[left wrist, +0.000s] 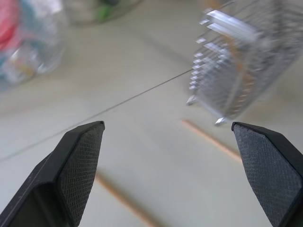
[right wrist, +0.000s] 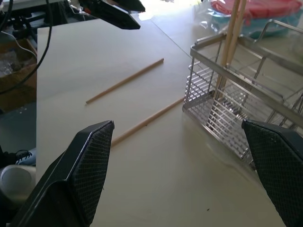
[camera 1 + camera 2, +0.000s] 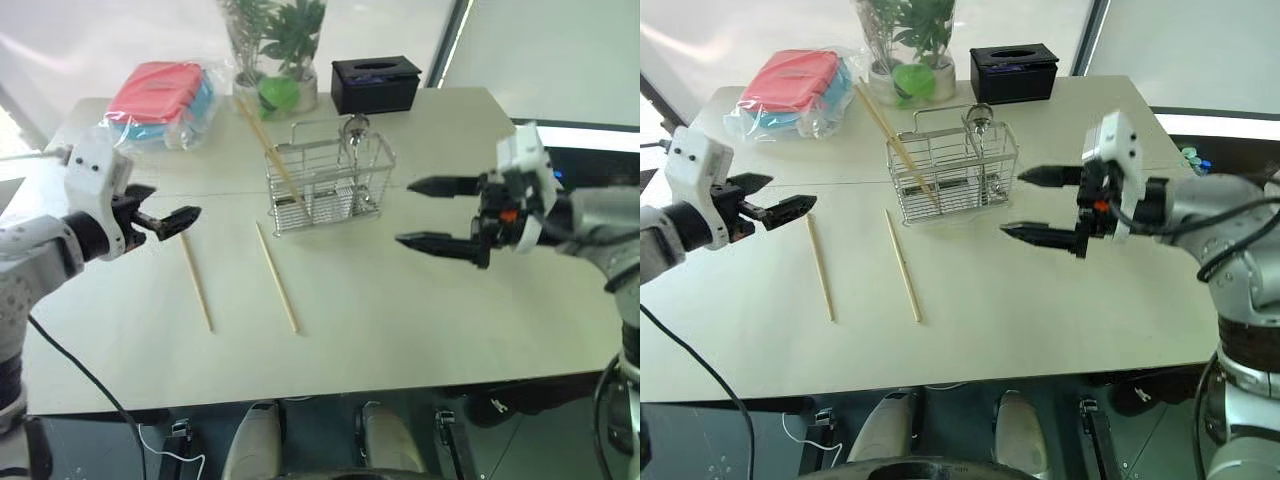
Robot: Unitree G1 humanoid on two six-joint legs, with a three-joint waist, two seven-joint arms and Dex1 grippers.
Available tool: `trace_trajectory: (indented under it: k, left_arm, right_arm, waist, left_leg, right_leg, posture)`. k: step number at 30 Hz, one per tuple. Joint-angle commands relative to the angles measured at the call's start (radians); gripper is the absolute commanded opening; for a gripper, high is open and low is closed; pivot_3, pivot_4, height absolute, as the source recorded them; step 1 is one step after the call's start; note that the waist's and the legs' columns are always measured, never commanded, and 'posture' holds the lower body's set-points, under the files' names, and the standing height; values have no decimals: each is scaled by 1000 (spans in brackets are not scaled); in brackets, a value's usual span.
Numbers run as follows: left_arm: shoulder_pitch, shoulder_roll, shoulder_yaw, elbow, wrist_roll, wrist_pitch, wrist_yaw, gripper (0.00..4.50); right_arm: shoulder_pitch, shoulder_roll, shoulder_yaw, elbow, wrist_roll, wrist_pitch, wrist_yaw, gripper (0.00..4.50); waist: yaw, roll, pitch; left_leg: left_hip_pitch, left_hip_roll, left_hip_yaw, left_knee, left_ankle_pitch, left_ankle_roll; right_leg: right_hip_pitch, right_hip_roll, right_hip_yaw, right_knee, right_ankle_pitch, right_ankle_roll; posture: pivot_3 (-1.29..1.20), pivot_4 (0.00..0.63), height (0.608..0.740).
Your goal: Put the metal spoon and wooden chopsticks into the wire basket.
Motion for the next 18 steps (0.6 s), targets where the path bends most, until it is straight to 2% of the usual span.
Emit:
trace_trajectory:
  k: [1,5,9,15,18]
  left_arm:
    - [-70,-79,76,37,45,132,149,4500]
    - [-148,-181,80,135,119,186,247,4500]
    - [-198,-272,62,240,190,181,302,4500]
    - [-215,-322,17,331,262,156,308,4500]
    - [-252,-360,-30,429,299,87,290,4500]
  right_arm:
    - [87,7,-7,-84,-11,-35,-35,4480]
    - [191,21,2,-139,-14,-59,-62,4480]
    - [211,54,-9,-161,15,-41,-119,4480]
    - [238,65,-13,-202,44,-35,-167,4480]
    - [265,76,-14,-224,59,-36,-193,4480]
  waist:
    - [4,-3,0]
    - [4,-6,1]
    - [2,-6,0]
    - [1,-7,1]
    - [11,-8,0]
  left_leg:
    - [0,0,0,0,0,0]
    - [0,0,0,0,0,0]
    - [1,0,0,1,0,0]
    - [0,0,0,0,0,0]
    - [0,-1,0,0,0,0]
  right_leg:
    - [0,0,0,0,0,0]
    - [0,0,0,0,0,0]
    - [1,0,0,0,0,0]
    - [1,0,0,0,0,0]
    - [1,0,0,0,0,0]
  posture:
    - [0,150,720]
    - [0,150,720]
    - [0,150,720]
    - [0,150,720]
    - [0,150,720]
